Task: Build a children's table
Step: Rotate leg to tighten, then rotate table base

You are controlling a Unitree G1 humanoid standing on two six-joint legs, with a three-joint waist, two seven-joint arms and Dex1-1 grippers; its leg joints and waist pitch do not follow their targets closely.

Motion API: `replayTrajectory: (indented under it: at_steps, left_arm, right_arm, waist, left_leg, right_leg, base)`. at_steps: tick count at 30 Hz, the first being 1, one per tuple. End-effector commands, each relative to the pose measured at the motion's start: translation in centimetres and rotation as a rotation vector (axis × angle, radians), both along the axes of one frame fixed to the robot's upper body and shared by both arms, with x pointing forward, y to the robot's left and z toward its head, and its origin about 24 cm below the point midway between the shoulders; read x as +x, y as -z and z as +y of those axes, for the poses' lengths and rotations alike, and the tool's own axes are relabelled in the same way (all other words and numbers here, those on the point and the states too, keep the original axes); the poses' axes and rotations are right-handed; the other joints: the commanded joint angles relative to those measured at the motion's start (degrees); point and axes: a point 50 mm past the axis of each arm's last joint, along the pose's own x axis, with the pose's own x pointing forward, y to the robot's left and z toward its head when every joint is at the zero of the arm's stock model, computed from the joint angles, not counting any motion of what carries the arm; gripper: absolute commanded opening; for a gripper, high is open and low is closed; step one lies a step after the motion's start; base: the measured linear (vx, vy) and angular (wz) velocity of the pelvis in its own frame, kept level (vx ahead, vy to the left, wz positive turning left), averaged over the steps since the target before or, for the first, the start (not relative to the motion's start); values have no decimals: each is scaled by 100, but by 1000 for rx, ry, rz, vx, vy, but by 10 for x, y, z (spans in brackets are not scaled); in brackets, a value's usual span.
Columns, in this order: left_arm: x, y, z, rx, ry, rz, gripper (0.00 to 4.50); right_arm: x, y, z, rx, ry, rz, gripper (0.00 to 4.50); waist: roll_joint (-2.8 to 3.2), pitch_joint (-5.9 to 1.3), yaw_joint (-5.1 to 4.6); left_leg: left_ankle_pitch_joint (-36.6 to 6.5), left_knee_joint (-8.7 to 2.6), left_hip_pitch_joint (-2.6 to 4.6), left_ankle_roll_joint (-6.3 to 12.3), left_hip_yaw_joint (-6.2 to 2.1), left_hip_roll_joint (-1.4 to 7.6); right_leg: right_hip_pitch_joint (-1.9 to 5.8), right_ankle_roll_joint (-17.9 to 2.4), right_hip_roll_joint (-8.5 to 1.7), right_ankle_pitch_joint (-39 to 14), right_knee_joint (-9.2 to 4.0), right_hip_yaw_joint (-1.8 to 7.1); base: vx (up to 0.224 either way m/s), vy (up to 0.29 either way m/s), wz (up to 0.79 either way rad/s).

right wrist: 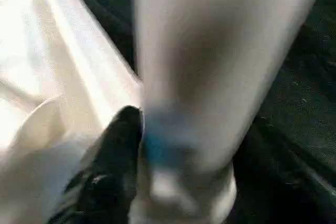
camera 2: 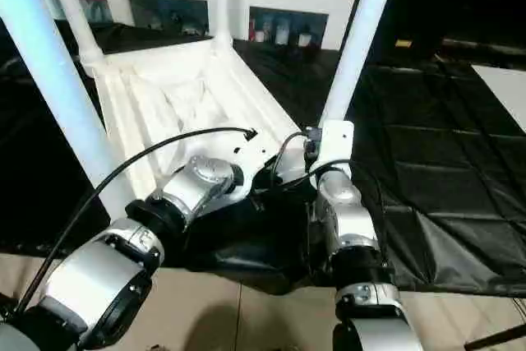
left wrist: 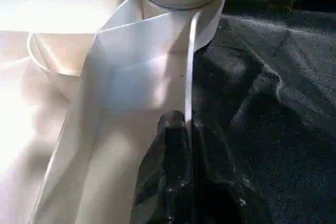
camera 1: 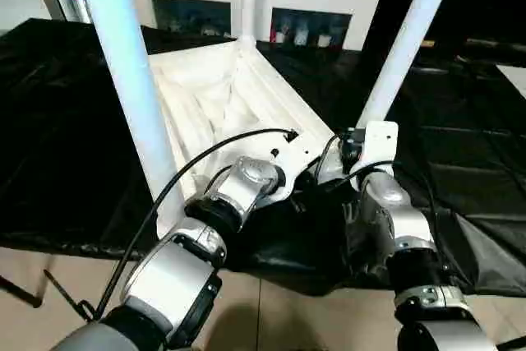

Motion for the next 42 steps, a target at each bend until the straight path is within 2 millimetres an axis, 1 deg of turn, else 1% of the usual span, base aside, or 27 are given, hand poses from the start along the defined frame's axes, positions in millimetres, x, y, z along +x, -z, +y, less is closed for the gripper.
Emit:
replayTrajectory:
  at_steps: [1,2,3,4,6,7,9,10,11,12,14,16,18,20,21,23,25,26,27,29,32,34,35,37,38,39,42]
  left_arm:
    - [10,-20,-3,-78,-58,-117,0]
    - [10,-20,-3,-78,-58,-117,0]
    - [9,-19,-2,-72,-41,-115,0]
    - [9,-18,-2,-69,-27,-112,0]
    - [7,-16,-1,-72,-3,-106,0]
    - [6,-15,-1,-72,10,-106,0]
    - [5,-13,0,-70,38,-105,0]
    - [4,-12,0,-71,50,-107,0]
    - [4,-12,0,-71,59,-111,0]
    - [3,-11,1,-66,75,-116,0]
    - [1,-10,3,-62,115,-133,0]
    - [1,-11,3,-65,127,-136,0]
    - [0,-14,2,-80,176,-164,0]
    - [-1,-16,1,-92,192,-175,0]
    - [1,-19,-1,-106,175,-208,0]
    - [2,-21,-1,-115,153,-227,0]
    - [5,-27,0,-173,112,-230,44]
    - [5,-30,0,-211,114,-219,44]
    - [5,-33,-1,-231,128,-222,66]
    - [4,-34,0,-249,147,-212,72]
    - [3,-38,3,-286,154,-212,88]
    - [1,-41,6,-314,172,-184,109]
    - [1,-41,6,-314,172,-184,114]
    - [-10,-35,12,-272,287,-84,121]
    - [-16,-29,16,-220,348,-24,140]
    - [-22,-24,20,-171,393,7,145]
    - [-26,-17,27,-88,425,41,159]
  right_arm:
    - [-8,0,17,-7,-140,-12,274]
    - [-8,0,17,-7,-140,-12,304]
    - [-12,-2,10,-27,-135,-23,304]
    - [-16,-3,2,-51,-134,-36,313]
    - [-27,-5,-14,-120,-126,-58,328]
    - [-33,-5,-22,-148,-125,-61,342]
    - [-45,-5,-41,-165,-109,-55,358]
    - [-50,-5,-46,-159,-115,-51,365]
    - [-54,-5,-50,-148,-130,-45,378]
    - [-60,-5,-54,-157,-171,-38,378]
    - [-77,0,-67,-149,-255,16,378]
    - [-82,1,-71,-147,-263,30,378]
    - [-89,4,-84,-138,-234,61,378]
    - [-92,5,-90,-154,-214,75,378]
    - [-95,6,-92,-168,-204,88,378]
    - [-96,6,-90,-159,-210,89,378]
    - [-96,5,-80,-129,-239,83,389]
    - [-96,5,-74,-116,-259,83,389]
    - [-96,6,-69,-106,-279,82,389]
    - [-95,6,-66,-108,-287,80,389]
    - [-95,7,-64,-107,-291,82,389]
    - [-95,7,-63,-101,-295,84,389]
    - [-95,7,-63,-101,-295,84,389]
    - [-96,7,-62,-97,-302,88,389]
    - [-97,8,-61,-96,-312,94,389]
    - [-97,8,-61,-100,-321,97,389]
    - [-97,8,-60,-105,-331,100,389]
  waist:
    - [-61,-395,12]
    - [-74,-385,-11]
    - [-82,-401,-14]
    - [-96,-409,-20]
    - [-99,-401,68]
    - [-81,-398,69]
    - [-89,-381,87]
    - [-75,-377,88]
    - [-91,-372,81]
    - [-60,-355,70]
    - [-78,-335,74]
    - [-88,-330,82]
    - [-94,-322,76]
    - [-96,-318,80]
    - [-98,-321,77]
    - [-82,-322,79]
    - [-79,-324,80]
    - [-94,-322,85]
    - [-83,-344,103]
    - [-56,-339,102]
    - [-73,-349,87]
    - [-120,-372,98]
    - [-111,-379,100]
    - [-99,-384,105]
    - [-110,-389,84]
    - [-95,-396,100]
    - [-67,-379,89]
  left_leg:
    - [-1155,-439,-55,332,-88,145]
    - [-1133,-450,-69,317,-96,151]
    - [-1199,-409,20,344,-66,152]
    - [-1151,-388,39,380,-48,152]
    - [-785,-382,29,537,-39,172]
    - [-752,-383,30,560,-34,166]
    - [-821,-388,17,593,-27,157]
    - [-939,-389,29,604,-29,158]
    - [-1086,-391,21,610,-26,147]
    - [-1260,-408,2,563,-43,141]
    - [-1501,-410,44,531,-44,158]
    - [-1589,-413,55,533,-41,162]
    - [-1615,-424,29,486,-51,153]
    - [-1660,-421,51,464,-53,161]
    - [-1625,-428,29,446,-62,159]
    - [-1622,-427,35,451,-62,166]
    - [-1607,-429,26,453,-64,166]
    - [-1576,-426,14,469,-67,157]
    - [-1516,-425,19,475,-65,169]
    - [-1506,-449,21,430,-82,221]
    - [-1461,-453,12,421,-74,221]
    - [-1177,-420,11,516,-51,216]
    - [-1058,-417,-2,549,-56,222]
    - [-735,-405,-7,659,-49,237]
    - [-653,-373,1,727,-17,214]
    - [-552,-378,7,774,-22,230]
    - [-589,-377,38,762,1,228]
  right_leg:
    - [404,-1000,-253,-1382,-395,144]
    - [398,-894,-247,-1491,-414,123]
    - [323,-945,-257,-1577,-445,139]
    - [312,-1022,-257,-1454,-436,158]
    - [328,-1141,-241,-900,-374,169]
    - [320,-1180,-232,-837,-366,171]
    - [341,-1165,-233,-868,-389,171]
    - [336,-1154,-240,-996,-397,174]
    - [338,-1107,-237,-1214,-434,167]
    - [340,-1027,-244,-1556,-467,157]
    - [305,-847,-246,-2101,-541,156]
    - [276,-794,-238,-2275,-566,160]
    - [266,-709,-246,-2595,-600,143]
    - [233,-680,-242,-2699,-609,145]
    - [249,-652,-250,-2744,-604,137]
    - [233,-626,-246,-2727,-610,138]
    - [234,-633,-253,-2697,-606,136]
    - [244,-644,-256,-2694,-605,129]
    - [248,-739,-278,-2573,-599,135]
    - [237,-926,-271,-2147,-546,137]
    - [277,-1042,-265,-1683,-483,143]
    - [298,-1151,-273,-1260,-430,157]
    - [319,-1208,-283,-1098,-394,160]
    - [340,-1356,-294,-708,-325,165]
    - [312,-1418,-257,-572,-325,167]
    - [336,-1457,-275,-441,-288,178]
    - [318,-1487,-257,-464,-310,184]
  base:
    - [0,0,0]
    - [0,0,0]
    - [0,0,0]
    - [0,0,0]
    - [0,0,0]
    - [0,0,0]
    - [0,0,0]
    - [0,0,0]
    - [0,0,0]
    - [0,0,0]
    - [0,0,0]
    - [0,0,0]
    - [0,0,0]
    - [0,0,0]
    - [0,0,0]
    - [0,0,0]
    - [0,0,0]
    - [0,0,0]
    - [0,0,0]
    - [0,0,0]
    - [0,0,0]
    - [0,0,0]
    - [0,0,0]
    - [0,0,0]
    - [0,0,0]
    - [0,0,0]
    - [0,0,0]
